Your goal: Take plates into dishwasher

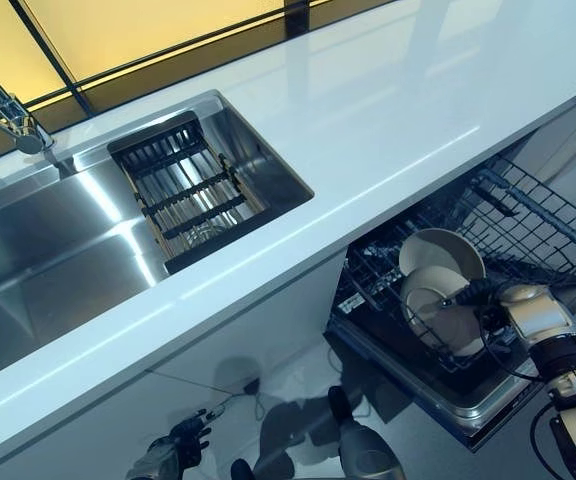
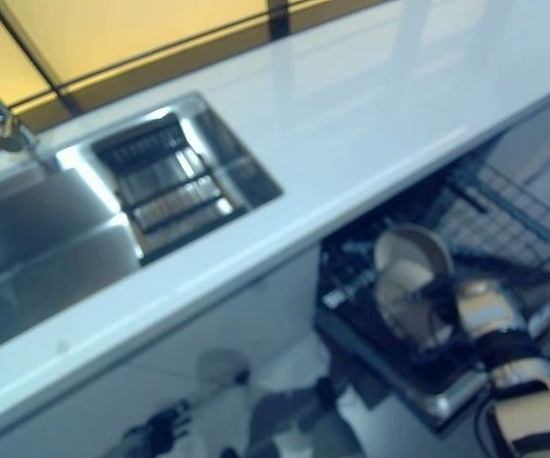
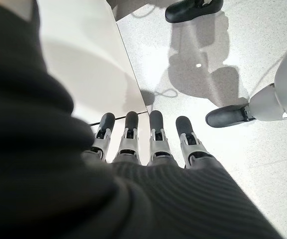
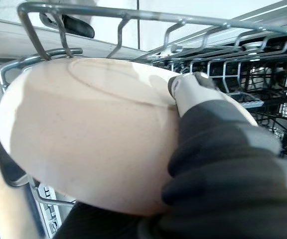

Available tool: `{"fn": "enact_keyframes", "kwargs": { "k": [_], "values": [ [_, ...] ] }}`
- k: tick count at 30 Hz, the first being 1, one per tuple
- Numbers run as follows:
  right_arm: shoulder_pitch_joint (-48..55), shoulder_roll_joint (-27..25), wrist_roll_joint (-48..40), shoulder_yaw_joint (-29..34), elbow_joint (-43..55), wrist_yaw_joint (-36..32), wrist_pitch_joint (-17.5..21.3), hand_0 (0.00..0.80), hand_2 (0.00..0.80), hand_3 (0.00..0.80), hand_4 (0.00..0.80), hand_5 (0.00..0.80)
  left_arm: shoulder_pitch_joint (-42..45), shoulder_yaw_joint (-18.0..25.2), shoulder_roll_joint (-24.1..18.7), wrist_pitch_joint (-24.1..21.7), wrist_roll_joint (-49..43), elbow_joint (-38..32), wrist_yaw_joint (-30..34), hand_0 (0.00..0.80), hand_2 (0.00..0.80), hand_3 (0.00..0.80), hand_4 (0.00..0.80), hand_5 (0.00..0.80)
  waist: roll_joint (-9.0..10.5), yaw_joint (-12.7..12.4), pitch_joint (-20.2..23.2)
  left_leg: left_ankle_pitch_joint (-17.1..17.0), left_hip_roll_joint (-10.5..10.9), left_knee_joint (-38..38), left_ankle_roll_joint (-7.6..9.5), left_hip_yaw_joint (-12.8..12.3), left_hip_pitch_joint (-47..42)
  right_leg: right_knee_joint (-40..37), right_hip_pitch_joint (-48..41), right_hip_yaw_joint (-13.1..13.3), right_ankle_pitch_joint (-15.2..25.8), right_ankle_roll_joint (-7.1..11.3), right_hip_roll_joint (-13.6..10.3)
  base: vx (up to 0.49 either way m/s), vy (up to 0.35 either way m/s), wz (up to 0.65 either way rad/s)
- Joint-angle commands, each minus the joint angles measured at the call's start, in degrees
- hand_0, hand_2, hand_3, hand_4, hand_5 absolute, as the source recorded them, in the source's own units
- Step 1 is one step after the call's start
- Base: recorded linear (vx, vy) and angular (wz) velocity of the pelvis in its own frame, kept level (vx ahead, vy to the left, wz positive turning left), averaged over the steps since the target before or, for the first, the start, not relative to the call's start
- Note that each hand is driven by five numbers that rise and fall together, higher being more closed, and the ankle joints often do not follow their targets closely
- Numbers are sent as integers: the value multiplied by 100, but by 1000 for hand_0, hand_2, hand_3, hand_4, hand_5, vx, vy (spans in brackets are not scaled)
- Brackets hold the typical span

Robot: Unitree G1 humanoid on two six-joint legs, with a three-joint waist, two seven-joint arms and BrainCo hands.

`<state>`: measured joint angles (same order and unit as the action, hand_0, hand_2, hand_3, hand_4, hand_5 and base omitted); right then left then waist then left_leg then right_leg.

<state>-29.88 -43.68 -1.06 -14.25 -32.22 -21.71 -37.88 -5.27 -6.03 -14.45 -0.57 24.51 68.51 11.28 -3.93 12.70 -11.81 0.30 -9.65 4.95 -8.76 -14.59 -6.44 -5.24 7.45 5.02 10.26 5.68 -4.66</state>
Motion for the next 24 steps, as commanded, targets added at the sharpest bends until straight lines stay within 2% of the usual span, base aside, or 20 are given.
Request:
{"fn": "enact_keyframes", "kwargs": {
  "k": [1,10,11,12,13,20,24],
  "values": [
    [-163,227,223,-202,-364,62,228,800,800,800,800,800,-245,-198,-276,-94,157,163,21,0,0,0,0,0,465,-169,161,3,-107,5,79,405,-107,24,-255,4,-245,369,-495,0,-4,10],
    [-162,370,409,-320,-576,81,273,800,800,800,800,800,-318,-251,-259,-95,130,193,9,0,0,0,0,0,453,-247,150,-10,-109,5,86,492,-63,24,-283,-18,-268,366,-502,0,-6,4],
    [-157,360,407,-319,-573,61,257,734,734,734,734,734,-320,-253,-263,-97,130,192,6,0,0,0,0,0,455,-249,150,-11,-110,5,86,498,-56,24,-281,-18,-270,367,-500,-10,-8,3],
    [-155,346,404,-318,-566,49,243,549,549,549,549,549,-324,-260,-266,-92,136,189,0,0,0,0,0,0,459,-249,149,-14,-110,5,87,505,-46,24,-275,-15,-271,366,-498,0,0,0],
    [-151,305,323,-300,-548,107,254,0,0,0,0,0,-332,-259,-276,-86,123,190,-1,0,0,0,0,0,469,-247,142,-13,-114,5,88,510,-48,24,-280,-13,-271,365,-498,0,0,0],
    [-102,96,301,-225,-303,-40,190,0,0,0,0,0,-338,-212,-315,-76,86,196,-1,0,0,0,0,0,532,-217,141,-16,-122,5,85,512,-43,24,-287,10,-274,363,-476,0,0,0],
    [-31,-178,444,-73,23,-206,82,0,0,0,0,0,-314,-127,-328,-67,60,208,-19,0,0,0,0,0,630,-156,193,-6,-131,5,93,469,-69,24,-310,66,-281,376,-440,27,-8,0]
  ]
}}
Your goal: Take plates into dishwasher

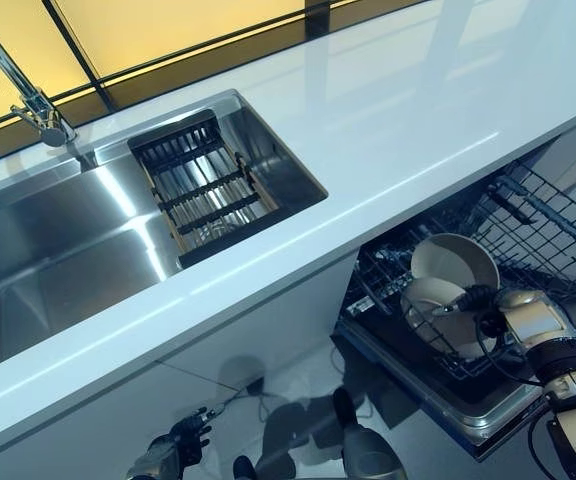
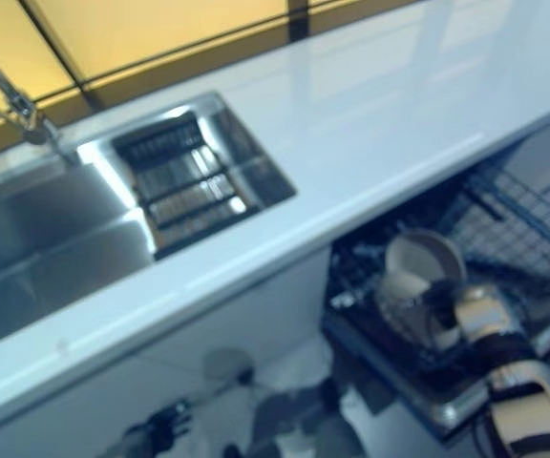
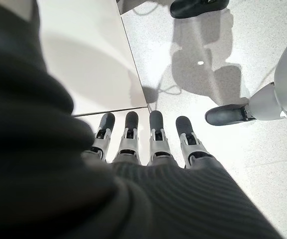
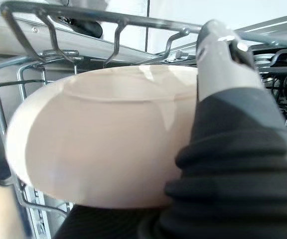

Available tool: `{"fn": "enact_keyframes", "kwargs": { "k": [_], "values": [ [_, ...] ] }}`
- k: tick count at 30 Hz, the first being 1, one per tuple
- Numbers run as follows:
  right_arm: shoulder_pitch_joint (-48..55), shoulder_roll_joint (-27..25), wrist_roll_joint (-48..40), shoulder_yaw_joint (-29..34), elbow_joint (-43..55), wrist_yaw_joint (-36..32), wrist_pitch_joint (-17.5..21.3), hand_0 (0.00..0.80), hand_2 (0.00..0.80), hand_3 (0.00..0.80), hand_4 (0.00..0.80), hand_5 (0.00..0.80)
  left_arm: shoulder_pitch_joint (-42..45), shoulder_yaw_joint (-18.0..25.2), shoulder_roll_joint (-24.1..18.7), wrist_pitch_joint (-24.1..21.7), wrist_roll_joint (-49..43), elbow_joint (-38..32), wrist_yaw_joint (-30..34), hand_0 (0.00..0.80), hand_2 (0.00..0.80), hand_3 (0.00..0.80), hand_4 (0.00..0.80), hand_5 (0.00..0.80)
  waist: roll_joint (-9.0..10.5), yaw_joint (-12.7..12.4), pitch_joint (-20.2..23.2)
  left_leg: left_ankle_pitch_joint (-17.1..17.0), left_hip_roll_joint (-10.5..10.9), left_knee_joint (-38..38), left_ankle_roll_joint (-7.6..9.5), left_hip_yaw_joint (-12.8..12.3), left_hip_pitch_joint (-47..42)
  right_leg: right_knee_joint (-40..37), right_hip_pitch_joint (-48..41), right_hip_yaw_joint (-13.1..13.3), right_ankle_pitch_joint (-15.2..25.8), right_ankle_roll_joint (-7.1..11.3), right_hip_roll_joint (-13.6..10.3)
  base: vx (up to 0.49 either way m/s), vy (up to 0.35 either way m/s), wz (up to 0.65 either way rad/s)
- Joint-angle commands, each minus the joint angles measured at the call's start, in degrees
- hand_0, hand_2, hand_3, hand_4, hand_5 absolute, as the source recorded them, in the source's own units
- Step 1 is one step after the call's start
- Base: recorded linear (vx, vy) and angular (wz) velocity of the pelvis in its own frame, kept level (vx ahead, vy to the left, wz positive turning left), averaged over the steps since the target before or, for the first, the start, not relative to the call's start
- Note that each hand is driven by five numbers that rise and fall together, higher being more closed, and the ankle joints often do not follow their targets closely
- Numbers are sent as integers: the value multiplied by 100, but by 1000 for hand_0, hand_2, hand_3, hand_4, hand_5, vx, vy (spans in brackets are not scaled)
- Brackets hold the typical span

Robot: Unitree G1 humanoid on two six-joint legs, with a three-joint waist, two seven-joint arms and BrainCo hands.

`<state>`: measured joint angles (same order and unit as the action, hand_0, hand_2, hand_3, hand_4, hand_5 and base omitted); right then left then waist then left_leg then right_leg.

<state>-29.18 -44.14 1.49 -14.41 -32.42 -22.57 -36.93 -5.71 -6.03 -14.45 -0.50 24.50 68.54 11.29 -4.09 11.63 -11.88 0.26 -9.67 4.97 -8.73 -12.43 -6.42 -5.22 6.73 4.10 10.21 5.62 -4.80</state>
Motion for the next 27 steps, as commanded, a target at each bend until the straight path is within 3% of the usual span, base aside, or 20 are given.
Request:
{"fn": "enact_keyframes", "kwargs": {
  "k": [1,11,15,27],
  "values": [
    [-80,-172,233,-31,71,-163,-15,0,0,0,0,0,-267,-118,-328,-72,62,208,-27,0,0,0,0,0,660,-42,211,0,-132,3,91,248,-76,22,-242,167,-278,384,-419,31,-15,0],
    [-59,-893,131,259,188,-749,36,0,0,0,0,0,-212,13,-404,9,-37,197,-95,0,0,0,0,0,826,12,310,21,-182,3,78,163,-151,22,-281,214,-279,401,-367,6,-4,0],
    [-390,-1449,-147,260,-64,-848,170,0,0,0,0,0,-152,30,-469,13,-41,188,-109,0,0,0,0,0,907,24,356,23,-197,3,62,114,-188,22,-293,246,-265,403,-334,0,0,0],
    [-476,-2154,-997,627,-345,-587,299,0,0,0,0,0,32,145,-576,18,-279,320,-101,0,0,0,0,0,1021,75,532,128,-243,3,88,59,-418,22,-402,297,-270,374,-323,49,-43,-3]
  ]
}}
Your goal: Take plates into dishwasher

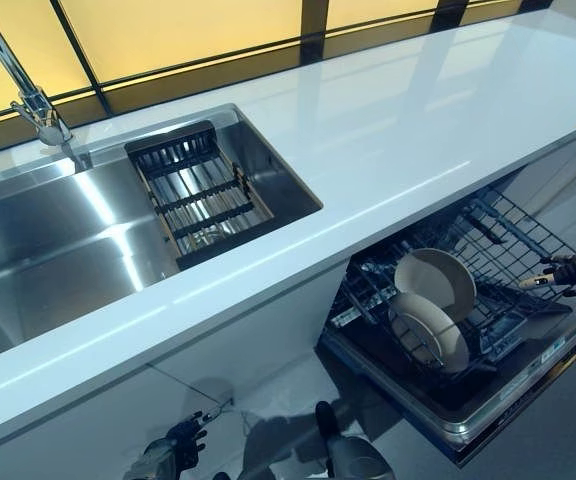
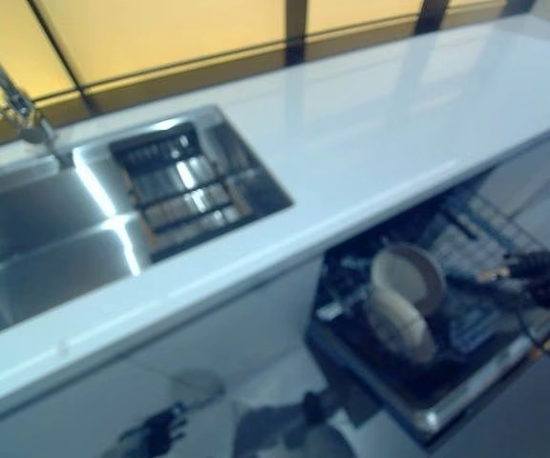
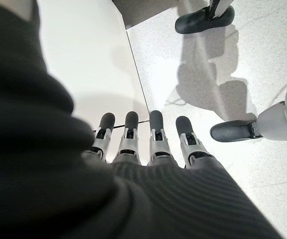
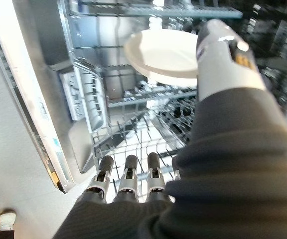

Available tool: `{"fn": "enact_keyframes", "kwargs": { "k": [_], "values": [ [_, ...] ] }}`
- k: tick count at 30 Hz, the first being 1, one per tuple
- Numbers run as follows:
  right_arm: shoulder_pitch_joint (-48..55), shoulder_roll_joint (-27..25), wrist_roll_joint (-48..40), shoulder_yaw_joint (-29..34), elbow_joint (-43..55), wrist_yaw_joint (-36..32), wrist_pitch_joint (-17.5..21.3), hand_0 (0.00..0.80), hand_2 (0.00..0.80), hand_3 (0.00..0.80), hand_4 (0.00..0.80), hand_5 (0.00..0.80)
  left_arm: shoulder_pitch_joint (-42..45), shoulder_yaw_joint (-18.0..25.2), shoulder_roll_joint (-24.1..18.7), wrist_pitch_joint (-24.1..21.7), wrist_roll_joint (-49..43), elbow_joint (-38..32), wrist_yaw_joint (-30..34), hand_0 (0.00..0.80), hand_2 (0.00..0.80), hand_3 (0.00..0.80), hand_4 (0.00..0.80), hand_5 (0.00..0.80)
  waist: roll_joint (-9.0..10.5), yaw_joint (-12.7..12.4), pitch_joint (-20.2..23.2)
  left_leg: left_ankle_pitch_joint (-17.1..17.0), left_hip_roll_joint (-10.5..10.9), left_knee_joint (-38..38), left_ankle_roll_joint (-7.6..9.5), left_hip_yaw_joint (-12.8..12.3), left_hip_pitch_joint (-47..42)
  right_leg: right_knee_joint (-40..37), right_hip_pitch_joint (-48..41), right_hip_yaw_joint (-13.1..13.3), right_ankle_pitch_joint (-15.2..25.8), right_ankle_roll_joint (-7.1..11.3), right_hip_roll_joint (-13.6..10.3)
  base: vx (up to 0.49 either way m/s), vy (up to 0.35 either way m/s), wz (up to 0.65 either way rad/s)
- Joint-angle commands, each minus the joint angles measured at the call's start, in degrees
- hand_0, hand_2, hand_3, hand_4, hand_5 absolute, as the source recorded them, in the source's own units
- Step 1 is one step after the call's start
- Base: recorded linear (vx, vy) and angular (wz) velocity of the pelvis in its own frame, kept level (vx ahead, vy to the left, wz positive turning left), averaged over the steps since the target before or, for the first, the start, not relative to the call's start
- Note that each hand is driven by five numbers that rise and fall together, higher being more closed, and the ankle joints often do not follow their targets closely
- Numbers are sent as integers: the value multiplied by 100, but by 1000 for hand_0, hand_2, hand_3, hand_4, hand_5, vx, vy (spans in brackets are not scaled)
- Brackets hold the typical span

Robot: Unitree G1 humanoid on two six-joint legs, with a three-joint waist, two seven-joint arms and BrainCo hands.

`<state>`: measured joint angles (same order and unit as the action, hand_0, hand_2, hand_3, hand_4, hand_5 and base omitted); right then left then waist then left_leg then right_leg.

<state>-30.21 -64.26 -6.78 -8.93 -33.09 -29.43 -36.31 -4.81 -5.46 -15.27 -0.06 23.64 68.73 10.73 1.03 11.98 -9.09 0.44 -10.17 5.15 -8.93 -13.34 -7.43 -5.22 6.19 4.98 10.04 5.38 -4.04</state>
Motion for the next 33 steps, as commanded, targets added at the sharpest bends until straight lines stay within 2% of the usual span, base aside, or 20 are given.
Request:
{"fn": "enact_keyframes", "kwargs": {
  "k": [1,4,7,8,9,11,12,14,16,19,20,21,22,23,24,25,27,28,29,33],
  "values": [
    [-352,-151,-171,95,-266,84,252,0,0,0,0,0,-50,103,-497,-23,-202,301,-43,0,0,0,0,0,505,42,243,113,-204,-15,109,151,-343,56,-349,204,-263,390,-394,47,-132,-6],
    [-209,-248,-182,233,-103,55,351,0,0,0,0,0,26,223,-531,-14,-128,315,-177,0,0,0,0,0,444,25,111,74,-335,-15,122,225,-508,650,-183,111,-545,250,-242,12,-164,-3],
    [-17,-406,-362,418,-79,182,348,0,0,0,0,0,123,414,-658,-21,-91,374,-328,0,0,0,0,0,399,-39,-8,-72,-512,-55,80,386,-478,1097,-95,-90,-867,41,17,44,-231,4],
    [15,-423,-383,450,-83,194,338,0,0,0,0,0,146,440,-670,-31,-91,381,-350,0,0,0,0,0,396,-50,-15,-114,-534,-42,68,411,-460,1097,-113,-127,-883,22,42,80,-273,33],
    [156,-482,-417,626,-141,205,232,0,0,0,0,0,271,521,-699,-122,-165,400,-332,0,0,0,0,0,395,-141,-21,-373,-588,-15,18,588,-224,936,-287,-292,-861,-17,112,36,-213,39],
    [149,-490,-312,726,-254,184,150,0,0,0,0,0,327,498,-679,-237,-139,347,-292,0,0,0,0,0,414,-245,-48,-596,-516,-15,-56,758,133,693,-453,-389,-789,-13,145,-104,-174,58],
    [84,-570,-354,759,-398,220,27,0,0,0,0,0,287,475,-646,-311,-128,240,-213,0,0,0,0,0,440,-293,-101,-653,-457,-15,-82,656,194,566,-474,-477,-704,-14,125,-261,-68,54],
    [-50,-715,-196,816,-707,167,-44,0,0,0,0,0,121,461,-564,-389,23,200,-117,0,0,0,0,0,494,-188,-139,-382,-304,-410,-75,291,-72,478,-329,-700,-506,-88,-22,-308,39,25],
    [46,-916,-316,1030,-842,153,-125,0,0,0,0,0,-66,456,-483,-394,73,191,-98,0,0,0,0,0,543,12,-101,-299,-223,-1204,-36,181,-225,485,-118,-793,-378,-221,-84,-253,22,30],
    [694,-1084,-541,1681,-966,229,7,0,0,0,0,0,-236,388,-438,-353,28,139,-127,0,0,0,0,0,498,268,-27,-41,-11,-1768,98,464,-550,702,340,-807,-359,-344,18,-298,-7,39],
    [956,-1086,-705,1929,-916,327,38,0,0,0,0,0,-302,355,-457,-366,159,130,-162,0,0,0,0,0,440,383,-36,182,168,-1761,188,676,-728,946,710,-776,-352,-358,107,-312,53,17],
    [1152,-1062,-784,2139,-864,425,23,0,0,0,0,0,-389,310,-473,-344,296,131,-201,0,0,0,0,0,376,431,-72,433,292,-1673,276,797,-812,1166,979,-766,-362,-353,186,-455,86,12],
    [1296,-951,-954,2273,-911,655,87,0,0,0,0,0,-553,272,-505,-248,380,90,-283,0,0,0,0,0,316,524,-214,932,383,-1315,416,679,-925,1674,1463,-755,-364,-245,245,-458,96,16],
    [1417,-907,-959,2417,-1043,699,198,0,0,0,0,0,-664,243,-514,-191,381,99,-338,0,0,0,0,0,299,627,-273,1228,420,-1143,507,549,-1009,1771,1724,-749,-295,-151,214,-570,57,33],
    [1631,-787,-1083,2597,-1324,788,376,0,0,0,0,0,-710,147,-538,-163,321,87,-428,0,0,0,0,0,332,638,-338,1436,476,-996,642,545,-1003,1759,1895,-706,-168,-25,191,-500,31,35],
    [1715,-728,-1085,2655,-1503,788,512,0,0,0,0,0,-685,99,-580,-212,368,109,-446,0,0,0,0,0,340,598,-352,1451,514,-968,649,631,-1012,1719,1941,-764,-117,2,186,-404,1,35],
    [1753,-688,-1000,2694,-2011,758,784,0,0,0,0,0,-673,99,-576,-311,482,150,-524,0,0,0,0,0,349,492,-354,1484,553,-763,702,624,-1019,1603,1965,-894,-29,70,130,-374,35,31],
    [1742,-688,-951,2713,-2248,671,903,0,0,0,0,0,-670,131,-588,-288,467,149,-535,0,0,0,0,0,339,445,-332,1452,564,-718,667,634,-1048,1521,1912,-971,-5,81,121,-420,67,20],
    [1778,-731,-882,2751,-2406,621,896,0,0,0,0,0,-629,155,-586,-302,476,183,-575,0,0,0,0,0,298,401,-285,1451,566,-677,643,638,-1096,1434,1811,-1026,-14,73,151,-278,50,9],
    [1991,-774,-516,2939,-3148,459,1119,0,0,0,0,0,-499,271,-618,-260,525,261,-643,0,0,0,0,0,344,334,-13,1176,591,-764,589,625,-1072,931,1519,-1067,129,47,85,-219,56,4]
  ]
}}
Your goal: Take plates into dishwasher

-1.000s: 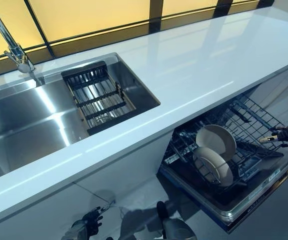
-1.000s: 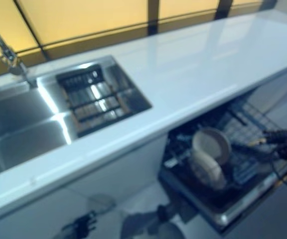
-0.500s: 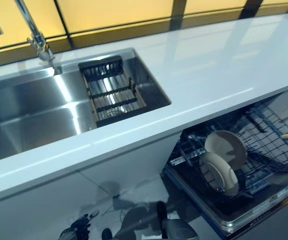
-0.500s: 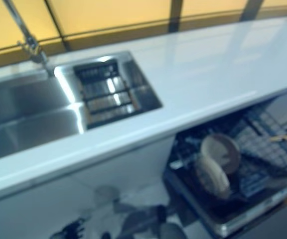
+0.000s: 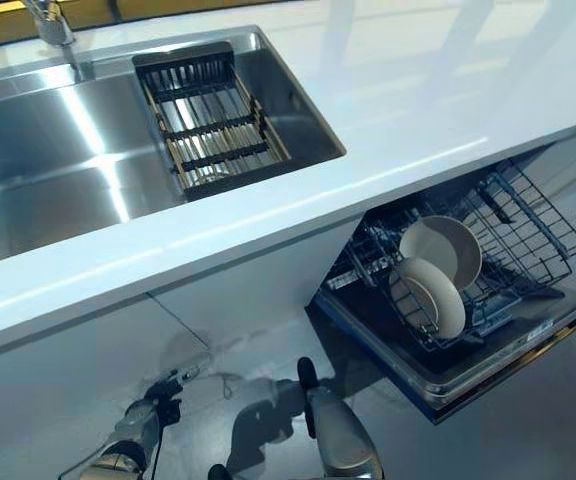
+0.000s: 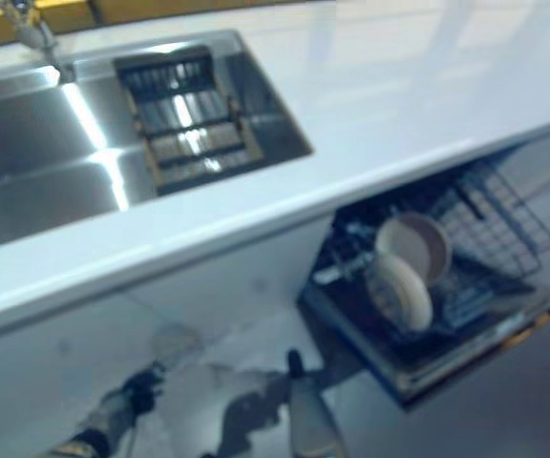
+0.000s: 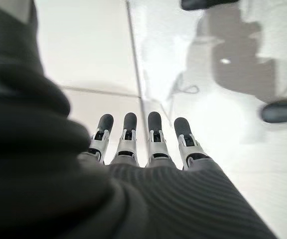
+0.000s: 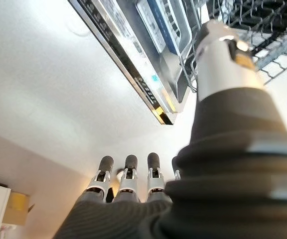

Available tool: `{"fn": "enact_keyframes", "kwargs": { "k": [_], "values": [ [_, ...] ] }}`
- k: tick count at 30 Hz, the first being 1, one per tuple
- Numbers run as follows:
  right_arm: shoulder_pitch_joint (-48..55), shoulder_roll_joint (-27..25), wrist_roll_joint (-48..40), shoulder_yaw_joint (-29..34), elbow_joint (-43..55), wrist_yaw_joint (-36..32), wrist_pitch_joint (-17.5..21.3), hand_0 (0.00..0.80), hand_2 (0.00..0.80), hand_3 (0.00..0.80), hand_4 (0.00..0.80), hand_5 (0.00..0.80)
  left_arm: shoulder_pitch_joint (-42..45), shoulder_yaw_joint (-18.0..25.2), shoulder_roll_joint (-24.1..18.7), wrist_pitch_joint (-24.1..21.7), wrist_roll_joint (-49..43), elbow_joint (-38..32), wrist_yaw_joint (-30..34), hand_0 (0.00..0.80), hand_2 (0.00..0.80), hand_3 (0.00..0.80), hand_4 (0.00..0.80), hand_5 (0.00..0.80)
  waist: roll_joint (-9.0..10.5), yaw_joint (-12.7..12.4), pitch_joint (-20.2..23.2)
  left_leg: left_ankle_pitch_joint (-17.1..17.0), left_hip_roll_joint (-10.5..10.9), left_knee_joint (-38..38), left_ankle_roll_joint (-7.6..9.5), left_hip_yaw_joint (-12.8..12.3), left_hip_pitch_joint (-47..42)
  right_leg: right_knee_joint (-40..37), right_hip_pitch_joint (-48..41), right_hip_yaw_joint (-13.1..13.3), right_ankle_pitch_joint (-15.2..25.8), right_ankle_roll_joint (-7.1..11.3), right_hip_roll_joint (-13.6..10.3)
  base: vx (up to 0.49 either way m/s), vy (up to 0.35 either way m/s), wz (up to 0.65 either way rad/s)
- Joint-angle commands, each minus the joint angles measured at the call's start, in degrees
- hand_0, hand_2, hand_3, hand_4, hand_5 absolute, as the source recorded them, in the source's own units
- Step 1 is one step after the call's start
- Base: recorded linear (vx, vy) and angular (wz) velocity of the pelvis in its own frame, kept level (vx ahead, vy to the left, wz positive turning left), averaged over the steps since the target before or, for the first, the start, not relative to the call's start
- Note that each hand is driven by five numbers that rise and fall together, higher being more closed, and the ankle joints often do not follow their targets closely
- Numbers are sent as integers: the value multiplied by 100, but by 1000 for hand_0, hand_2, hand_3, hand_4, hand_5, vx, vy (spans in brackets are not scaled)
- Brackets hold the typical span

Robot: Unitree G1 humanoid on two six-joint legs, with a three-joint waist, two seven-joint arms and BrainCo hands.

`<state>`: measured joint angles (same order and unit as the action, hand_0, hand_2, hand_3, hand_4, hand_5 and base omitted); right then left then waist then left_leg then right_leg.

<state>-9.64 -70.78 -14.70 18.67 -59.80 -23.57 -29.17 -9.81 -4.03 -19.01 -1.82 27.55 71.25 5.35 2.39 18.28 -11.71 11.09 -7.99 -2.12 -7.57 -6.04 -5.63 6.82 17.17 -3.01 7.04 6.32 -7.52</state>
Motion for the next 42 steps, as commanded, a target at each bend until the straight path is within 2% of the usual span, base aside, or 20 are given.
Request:
{"fn": "enact_keyframes", "kwargs": {
  "k": [1,2,4,7,9,10,11,12,14,16,19,21,22,24,25,26,28,30,36,42],
  "values": [
    [-34,-139,363,246,-674,-193,462,0,0,0,0,0,55,137,-237,-105,103,10,-88,0,0,0,0,0,199,-314,317,64,363,-38,419,-125,-1328,-395,368,-318,491,-28,384,-286,124,6],
    [5,-149,397,281,-813,-252,479,0,0,0,0,0,98,112,-227,-139,141,1,-81,0,0,0,0,0,189,-313,378,37,342,-51,405,-184,-1380,-479,340,-344,558,-7,329,-278,132,6],
    [84,-31,427,294,-896,-198,432,0,0,0,0,0,89,91,-217,-134,116,-78,-96,0,0,0,0,0,222,-304,414,221,368,-172,459,-281,-1358,-581,323,-240,737,105,203,-257,117,3],
    [223,331,475,238,-856,38,303,0,0,0,0,0,-8,16,-291,-120,22,-210,-116,0,0,0,0,0,347,-321,337,674,578,-595,675,-350,-1147,-856,261,-143,936,330,36,-206,83,7],
    [499,623,549,321,-828,212,367,0,0,0,0,0,-32,-59,-399,-32,-126,-264,-73,0,0,0,0,0,400,-369,252,713,685,-772,723,-467,-1027,-1094,151,-433,971,366,-16,-199,63,-7],
    [603,748,588,327,-825,275,426,0,0,0,0,0,-20,-87,-434,-14,-170,-238,-80,0,0,0,0,0,410,-422,216,676,738,-754,735,-601,-994,-1089,99,-691,998,390,-36,-278,72,-7],
    [660,887,504,290,-787,381,451,0,0,0,0,0,10,-54,-524,40,-233,-204,-56,0,0,0,0,0,395,-511,150,643,770,-702,734,-783,-1001,-905,17,-993,1044,406,-57,-350,83,-38],
    [691,1019,495,282,-721,470,434,0,0,0,0,0,58,6,-596,68,-228,-151,-57,0,0,0,0,0,388,-560,135,578,813,-644,790,-961,-983,-531,-49,-1147,949,388,-132,-381,73,-82],
    [708,1136,419,261,-690,620,378,0,0,0,0,0,155,62,-680,58,-190,-72,-18,0,0,0,0,0,318,-624,133,406,833,-521,870,-987,-881,343,-82,-885,896,309,-198,-377,32,-99],
    [759,1407,431,328,-698,1016,337,0,0,0,0,0,323,188,-794,149,-256,1,112,0,0,0,0,0,86,-759,143,36,619,-415,936,-994,-559,1293,-208,-420,578,139,-365,-476,-80,-21],
    [750,1712,195,323,-709,1346,343,0,0,0,0,0,490,329,-824,226,-276,5,115,0,0,0,0,0,-52,-1048,202,-213,401,-468,947,-862,-164,1393,-779,-167,357,40,-645,-356,-159,10],
    [632,1944,47,264,-798,1528,334,0,0,0,0,0,582,444,-910,234,-291,101,180,0,0,0,0,0,-77,-1251,338,-318,312,-541,954,-704,172,1079,-1306,-13,179,28,-819,-315,-238,-11],
    [516,2070,46,157,-908,1593,324,0,0,0,0,0,600,488,-939,179,-310,205,214,0,0,0,0,0,-18,-1316,403,-246,278,-717,940,-556,281,916,-1508,98,-23,65,-778,-259,-274,-36],
    [460,2127,19,62,-968,1576,307,0,0,0,0,0,577,515,-970,133,-315,245,241,0,0,0,0,0,44,-1352,444,-205,248,-898,930,-552,382,699,-1592,46,-271,83,-704,-167,-196,-45],
    [411,2188,48,-11,-967,1537,326,0,0,0,0,0,572,562,-957,84,-272,260,212,0,0,0,0,0,109,-1451,451,-169,172,-1064,868,-680,435,432,-1699,-266,-299,78,-847,-222,-280,-81],
    [237,2307,126,-195,-1072,1495,340,0,0,0,0,0,578,680,-896,-1,-107,216,102,0,0,0,0,0,197,-1538,449,-150,-6,-1182,749,-913,438,46,-1805,-499,-298,214,-895,-233,-296,-101],
    [194,2394,226,-306,-1134,1479,336,0,0,0,0,0,538,721,-836,-11,128,79,115,0,0,0,0,0,193,-1484,449,-276,-122,-994,674,-989,323,37,-1715,-344,-363,257,-732,-152,-223,-81],
    [269,2418,343,-304,-1179,1460,422,0,0,0,0,0,457,668,-723,-49,29,-24,203,0,0,0,0,0,214,-1479,464,-410,-159,-834,615,-1012,279,-72,-1770,-340,-378,261,-621,-88,-186,-23],
    [382,2561,92,-239,-1043,2159,607,0,0,0,0,0,413,447,-561,-111,-106,-61,273,0,0,0,0,0,189,-1367,496,-650,-123,-372,562,-1014,123,-249,-1847,-347,-495,282,-416,-60,-127,-11],
    [588,3043,-98,-280,-938,2527,887,0,0,0,0,0,466,368,-617,21,-255,-105,331,0,0,0,0,0,20,-1356,470,-923,2,163,573,-753,7,-56,-1793,-279,-555,273,-259,-30,-103,0]
  ]
}}
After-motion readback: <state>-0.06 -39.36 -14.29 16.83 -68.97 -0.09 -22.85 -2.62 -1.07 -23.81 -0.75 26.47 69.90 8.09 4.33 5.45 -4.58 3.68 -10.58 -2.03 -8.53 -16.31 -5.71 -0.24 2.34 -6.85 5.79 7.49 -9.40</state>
